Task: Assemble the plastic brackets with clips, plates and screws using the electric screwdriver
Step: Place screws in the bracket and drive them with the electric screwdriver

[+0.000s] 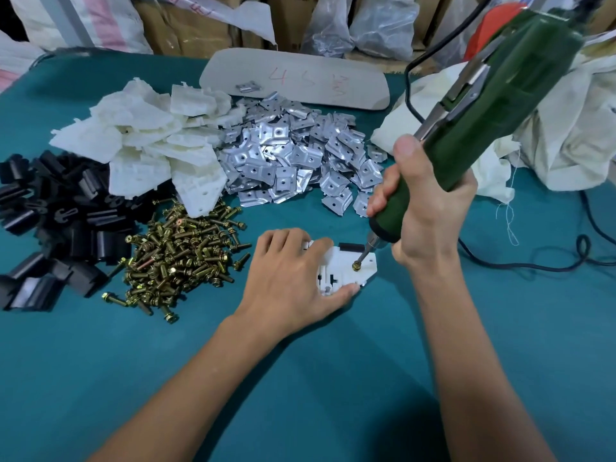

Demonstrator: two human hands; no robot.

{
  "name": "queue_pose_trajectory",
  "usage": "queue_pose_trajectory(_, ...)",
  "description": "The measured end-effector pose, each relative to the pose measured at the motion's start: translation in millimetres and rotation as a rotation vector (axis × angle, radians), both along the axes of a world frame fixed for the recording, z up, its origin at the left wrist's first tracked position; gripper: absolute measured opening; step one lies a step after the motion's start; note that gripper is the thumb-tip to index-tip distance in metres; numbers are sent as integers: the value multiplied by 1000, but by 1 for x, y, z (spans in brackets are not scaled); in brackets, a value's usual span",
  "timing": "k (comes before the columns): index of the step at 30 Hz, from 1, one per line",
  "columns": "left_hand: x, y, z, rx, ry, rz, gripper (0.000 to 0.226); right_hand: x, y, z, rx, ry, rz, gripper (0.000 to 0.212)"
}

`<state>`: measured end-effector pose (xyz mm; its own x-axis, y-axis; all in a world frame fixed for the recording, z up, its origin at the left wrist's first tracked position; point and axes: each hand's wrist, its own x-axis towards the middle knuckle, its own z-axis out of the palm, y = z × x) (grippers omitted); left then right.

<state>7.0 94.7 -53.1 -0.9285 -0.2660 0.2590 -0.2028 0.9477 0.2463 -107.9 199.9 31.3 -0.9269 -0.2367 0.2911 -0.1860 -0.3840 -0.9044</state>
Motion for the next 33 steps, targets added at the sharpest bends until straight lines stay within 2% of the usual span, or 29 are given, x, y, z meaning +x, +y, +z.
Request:
queue_pose_trajectory(6,0,-1,2,-2,-16,-1,75,8,-4,-3,60,127,-6,31)
queue_pose_trajectory(11,1,0,3,2,-5,-4,75,13,-6,-6,98,140,-21,32)
queue_pose_trajectory(18,1,1,5,-2,-15,6,76,12,-7,-7,72,126,-37,30)
queue_pose_trajectory(29,0,0,1,-11,-1,25,71,6,-11,-2,30,14,-58,37)
queue_pose_trajectory(33,0,0,-1,-13,0,37,71,5,-12,-4,49,43,-78,27)
